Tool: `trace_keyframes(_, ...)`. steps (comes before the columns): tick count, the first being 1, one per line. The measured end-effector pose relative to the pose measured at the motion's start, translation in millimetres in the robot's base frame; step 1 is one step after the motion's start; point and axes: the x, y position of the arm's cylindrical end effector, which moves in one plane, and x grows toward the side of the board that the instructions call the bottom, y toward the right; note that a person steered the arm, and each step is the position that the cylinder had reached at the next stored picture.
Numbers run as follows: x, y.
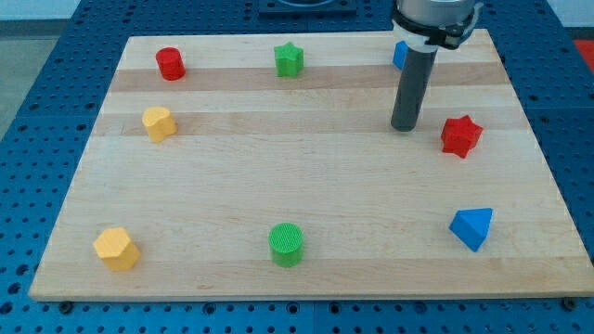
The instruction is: Slide the green star towards the heart
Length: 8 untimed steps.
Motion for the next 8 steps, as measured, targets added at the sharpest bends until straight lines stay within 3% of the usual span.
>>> trace_keyframes(2,0.0,-2.8)
trace_keyframes(4,-122.4,-43.4)
trace_keyframes(5,-131.4,-84.4)
trace_keyframes(6,-149.4,-77.6)
trace_keyframes(7,-158.3,-111.5)
trace_keyframes(8,-128.5,-172.2)
